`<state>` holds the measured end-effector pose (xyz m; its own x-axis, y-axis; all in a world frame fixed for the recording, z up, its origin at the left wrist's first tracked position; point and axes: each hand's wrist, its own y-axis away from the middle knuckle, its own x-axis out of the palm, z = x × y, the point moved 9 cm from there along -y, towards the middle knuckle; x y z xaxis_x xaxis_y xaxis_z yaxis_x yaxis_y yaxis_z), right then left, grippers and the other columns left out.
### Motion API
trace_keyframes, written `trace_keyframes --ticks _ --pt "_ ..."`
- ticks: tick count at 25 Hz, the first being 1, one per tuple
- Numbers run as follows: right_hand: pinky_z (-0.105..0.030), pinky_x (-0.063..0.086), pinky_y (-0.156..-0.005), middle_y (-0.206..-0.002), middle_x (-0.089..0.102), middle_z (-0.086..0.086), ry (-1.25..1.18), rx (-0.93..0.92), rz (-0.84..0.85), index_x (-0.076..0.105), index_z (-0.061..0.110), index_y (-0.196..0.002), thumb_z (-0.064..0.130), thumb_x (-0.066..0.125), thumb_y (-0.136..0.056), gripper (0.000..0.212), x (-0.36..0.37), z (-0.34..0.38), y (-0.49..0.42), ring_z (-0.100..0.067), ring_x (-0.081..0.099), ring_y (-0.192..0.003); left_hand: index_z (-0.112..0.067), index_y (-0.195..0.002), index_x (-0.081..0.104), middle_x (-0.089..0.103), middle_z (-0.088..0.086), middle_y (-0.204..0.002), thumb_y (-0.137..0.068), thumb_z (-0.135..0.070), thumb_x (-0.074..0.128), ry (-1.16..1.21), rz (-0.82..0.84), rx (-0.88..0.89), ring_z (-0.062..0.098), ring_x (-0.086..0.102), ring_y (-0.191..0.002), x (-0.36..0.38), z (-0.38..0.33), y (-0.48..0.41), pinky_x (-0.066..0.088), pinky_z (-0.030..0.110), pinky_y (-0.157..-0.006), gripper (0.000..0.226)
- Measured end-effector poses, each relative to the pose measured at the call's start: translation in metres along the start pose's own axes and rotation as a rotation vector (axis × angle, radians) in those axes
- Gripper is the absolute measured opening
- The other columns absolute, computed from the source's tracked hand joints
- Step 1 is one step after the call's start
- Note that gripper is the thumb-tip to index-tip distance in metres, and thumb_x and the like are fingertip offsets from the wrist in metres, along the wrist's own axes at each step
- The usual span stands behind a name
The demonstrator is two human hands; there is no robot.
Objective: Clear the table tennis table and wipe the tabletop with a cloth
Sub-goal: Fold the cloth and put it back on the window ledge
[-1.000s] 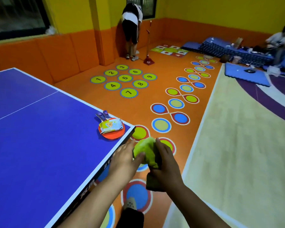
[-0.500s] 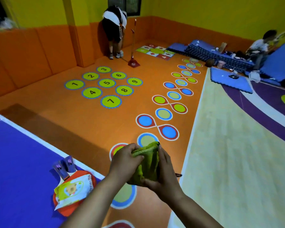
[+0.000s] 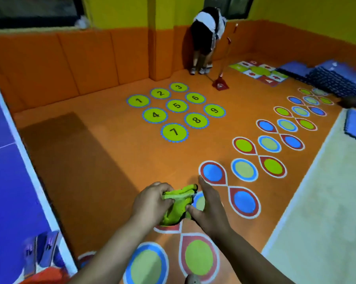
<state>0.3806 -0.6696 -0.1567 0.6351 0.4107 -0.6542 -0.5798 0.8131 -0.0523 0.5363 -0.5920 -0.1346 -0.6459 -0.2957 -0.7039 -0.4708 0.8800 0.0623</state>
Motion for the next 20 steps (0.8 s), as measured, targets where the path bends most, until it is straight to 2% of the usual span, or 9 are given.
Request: trace_keyframes --ticks 2,4,7,9,11,14,16,20 --pt "-0.008 0.022 -0.100 -0.135 0.035 0.017 0.039 -0.102 0.149 0.029 0.031 -0.146 0.030 0.069 -0.076 0.081 -0.002 -0.002 -0.056 -0.001 0.030 -0.126 -0.031 -0.089 0.064 0.061 -0.009 -0.095 -0.076 -0.026 0.066 -0.019 -0.067 -0.088 0.013 0.059 -0.095 0.000 -0.002 -0.029 0.039 0.028 -0.072 0.014" --pt "-0.010 0.024 -0.100 -0.136 0.042 0.011 0.081 -0.210 0.246 0.043 0.032 -0.141 0.026 0.071 -0.076 0.071 0.006 0.000 -0.105 -0.007 0.035 -0.126 -0.032 -0.093 0.064 0.061 -0.010 -0.099 -0.078 -0.027 0.066 -0.041 -0.123 -0.181 0.013 0.059 -0.096 -0.006 0.005 -0.048 0.039 0.027 -0.072 0.016" --pt "-0.007 0.025 -0.089 -0.126 0.056 0.004 0.103 -0.322 0.371 0.070 0.020 -0.110 0.026 0.073 -0.073 0.037 0.041 0.013 -0.161 -0.014 0.044 -0.116 -0.033 -0.098 0.064 0.061 -0.011 -0.105 -0.079 -0.030 0.065 -0.090 -0.223 -0.313 0.014 0.058 -0.101 -0.028 0.028 -0.065 0.038 0.026 -0.073 0.019" --pt "-0.016 0.031 -0.082 -0.111 0.062 0.001 0.092 -0.356 0.466 0.071 0.013 -0.092 0.019 0.077 -0.075 0.019 0.074 0.031 -0.190 -0.014 0.047 -0.107 -0.033 -0.102 0.064 0.061 -0.011 -0.110 -0.080 -0.032 0.065 -0.144 -0.293 -0.422 0.014 0.057 -0.106 -0.050 0.053 -0.071 0.038 0.026 -0.076 0.022" --pt "-0.024 0.037 -0.077 -0.093 0.063 0.004 0.074 -0.376 0.547 0.069 0.013 -0.086 0.017 0.076 -0.077 0.012 0.106 0.053 -0.216 -0.014 0.051 -0.095 -0.034 -0.105 0.063 0.061 -0.011 -0.111 -0.080 -0.038 0.064 -0.189 -0.349 -0.527 0.014 0.057 -0.106 -0.071 0.084 -0.080 0.038 0.026 -0.077 0.025" --pt "-0.018 0.038 -0.063 -0.071 0.056 0.014 0.092 -0.405 0.581 0.068 0.023 -0.081 0.022 0.074 -0.076 0.007 0.143 0.084 -0.263 -0.008 0.054 -0.075 -0.034 -0.108 0.061 0.061 -0.009 -0.112 -0.080 -0.046 0.063 -0.234 -0.357 -0.625 0.014 0.058 -0.104 -0.093 0.126 -0.107 0.041 0.027 -0.078 0.030" --pt "-0.017 0.035 -0.058 -0.065 0.056 0.015 0.126 -0.416 0.588 0.067 0.026 -0.077 0.027 0.072 -0.073 0.006 0.167 0.104 -0.304 -0.005 0.054 -0.068 -0.034 -0.112 0.059 0.059 -0.009 -0.115 -0.081 -0.046 0.060 -0.256 -0.332 -0.622 0.014 0.057 -0.107 -0.110 0.151 -0.145 0.041 0.027 -0.081 0.033" --pt "-0.025 0.037 -0.060 -0.071 0.059 0.010 0.227 -0.427 0.550 0.067 0.026 -0.080 0.031 0.067 -0.073 0.009 0.200 0.157 -0.405 -0.008 0.056 -0.070 -0.034 -0.117 0.056 0.055 -0.010 -0.119 -0.082 -0.036 0.059 -0.231 -0.306 -0.559 0.015 0.056 -0.108 -0.170 0.191 -0.241 0.041 0.026 -0.083 0.035"
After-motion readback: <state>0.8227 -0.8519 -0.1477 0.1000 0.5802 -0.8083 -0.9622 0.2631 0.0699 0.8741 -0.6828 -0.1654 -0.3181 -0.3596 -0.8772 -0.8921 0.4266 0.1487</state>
